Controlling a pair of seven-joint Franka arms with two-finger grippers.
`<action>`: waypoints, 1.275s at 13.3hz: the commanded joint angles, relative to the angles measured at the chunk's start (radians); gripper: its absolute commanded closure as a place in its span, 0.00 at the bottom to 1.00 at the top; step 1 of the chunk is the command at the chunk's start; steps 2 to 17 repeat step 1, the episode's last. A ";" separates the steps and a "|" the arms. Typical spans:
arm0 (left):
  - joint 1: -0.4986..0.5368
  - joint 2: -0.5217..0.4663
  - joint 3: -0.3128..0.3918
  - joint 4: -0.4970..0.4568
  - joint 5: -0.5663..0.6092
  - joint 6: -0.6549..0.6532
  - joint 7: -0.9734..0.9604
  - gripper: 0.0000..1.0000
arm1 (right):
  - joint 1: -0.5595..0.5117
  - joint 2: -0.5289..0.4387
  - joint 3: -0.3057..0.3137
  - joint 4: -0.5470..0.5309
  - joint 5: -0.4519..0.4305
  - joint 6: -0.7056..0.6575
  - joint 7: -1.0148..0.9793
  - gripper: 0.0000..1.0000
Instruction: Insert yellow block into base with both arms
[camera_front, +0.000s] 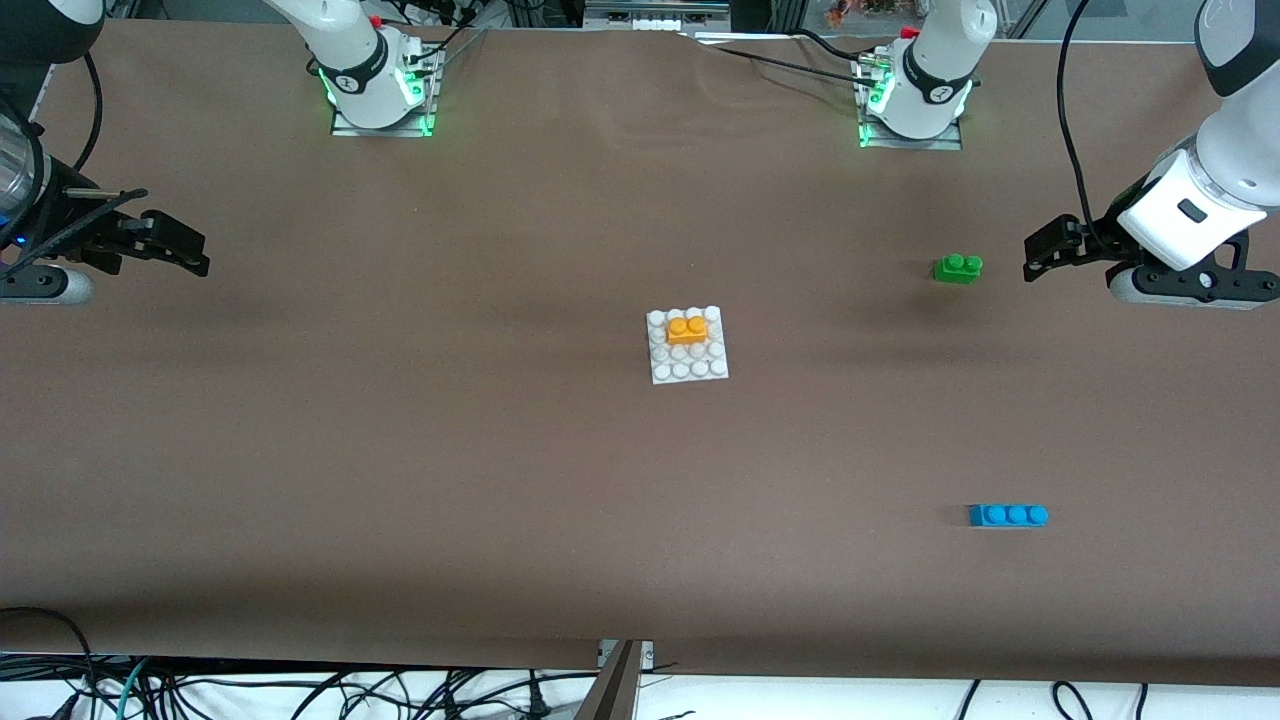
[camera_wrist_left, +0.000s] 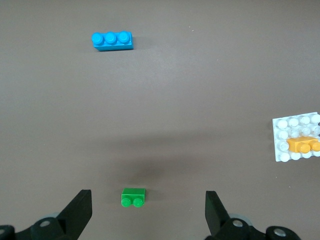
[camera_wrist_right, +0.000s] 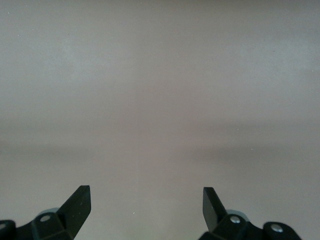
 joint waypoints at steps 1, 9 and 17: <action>-0.010 -0.023 0.005 -0.015 0.026 -0.006 0.017 0.00 | -0.004 -0.017 0.007 -0.003 0.003 -0.001 -0.006 0.01; -0.010 -0.023 0.005 -0.015 0.026 -0.006 0.017 0.00 | -0.004 -0.017 0.007 -0.003 0.003 -0.001 -0.006 0.01; -0.010 -0.023 0.005 -0.015 0.026 -0.006 0.017 0.00 | -0.004 -0.017 0.007 -0.003 0.003 -0.001 -0.006 0.01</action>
